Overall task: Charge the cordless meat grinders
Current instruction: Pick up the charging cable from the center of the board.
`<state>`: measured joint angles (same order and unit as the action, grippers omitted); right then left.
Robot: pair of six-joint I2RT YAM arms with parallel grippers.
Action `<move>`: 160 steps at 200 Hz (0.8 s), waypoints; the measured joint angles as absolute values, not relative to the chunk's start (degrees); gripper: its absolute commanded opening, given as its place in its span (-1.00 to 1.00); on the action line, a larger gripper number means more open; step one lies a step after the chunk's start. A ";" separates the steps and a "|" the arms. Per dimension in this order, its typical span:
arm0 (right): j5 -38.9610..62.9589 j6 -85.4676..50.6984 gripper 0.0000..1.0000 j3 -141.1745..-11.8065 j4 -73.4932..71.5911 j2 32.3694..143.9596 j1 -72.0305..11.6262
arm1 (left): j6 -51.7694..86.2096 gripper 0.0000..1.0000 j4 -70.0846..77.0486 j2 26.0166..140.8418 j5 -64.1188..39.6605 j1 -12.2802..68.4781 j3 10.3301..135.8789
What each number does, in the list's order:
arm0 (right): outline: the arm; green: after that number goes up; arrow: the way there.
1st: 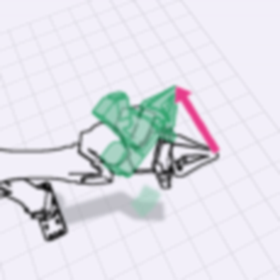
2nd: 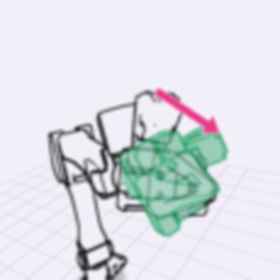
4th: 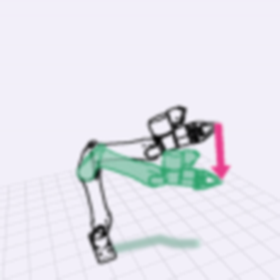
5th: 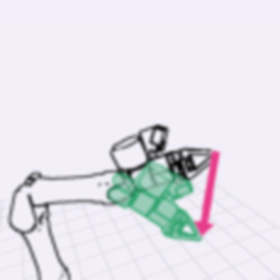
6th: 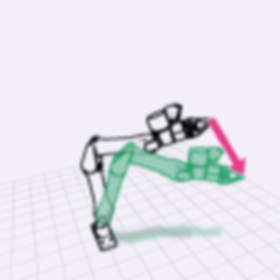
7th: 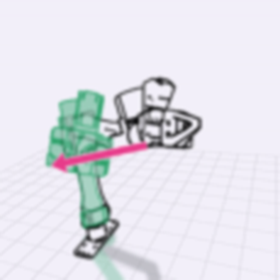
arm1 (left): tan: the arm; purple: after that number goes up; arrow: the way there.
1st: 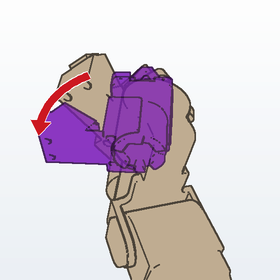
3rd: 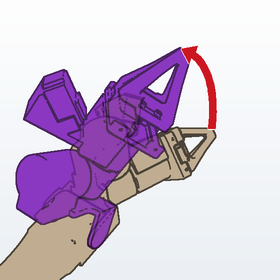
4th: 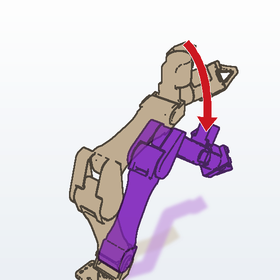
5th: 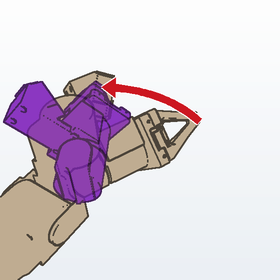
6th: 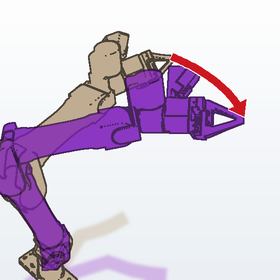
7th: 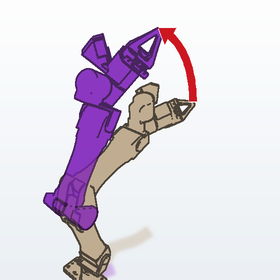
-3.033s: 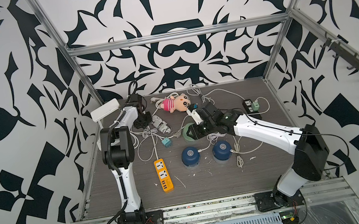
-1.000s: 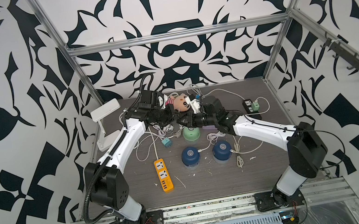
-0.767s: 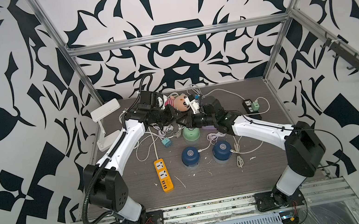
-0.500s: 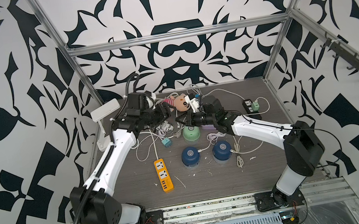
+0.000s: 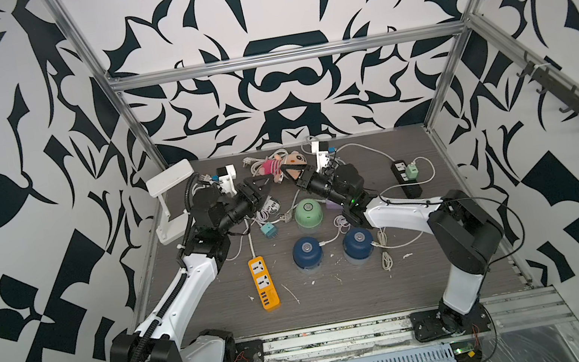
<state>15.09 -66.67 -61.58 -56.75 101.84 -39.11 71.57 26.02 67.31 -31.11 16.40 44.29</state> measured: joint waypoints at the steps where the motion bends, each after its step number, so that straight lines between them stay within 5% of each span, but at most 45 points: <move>1: 15.05 -66.72 -1.00 -61.58 -56.88 101.84 -39.13 | 71.70 0.02 26.26 67.31 -31.11 16.40 44.25; 42: 12.12 -68.38 -1.00 -61.58 -63.20 101.95 -39.97 | 79.40 -0.13 37.89 70.54 -31.20 16.40 43.88; 160: 10.09 -70.46 -1.00 -61.45 -69.08 103.24 -40.86 | 81.54 -0.32 42.46 74.48 -32.34 18.46 43.83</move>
<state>10.09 -70.46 -61.45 -69.08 103.24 -40.86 81.54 42.46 74.48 -32.34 18.46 43.83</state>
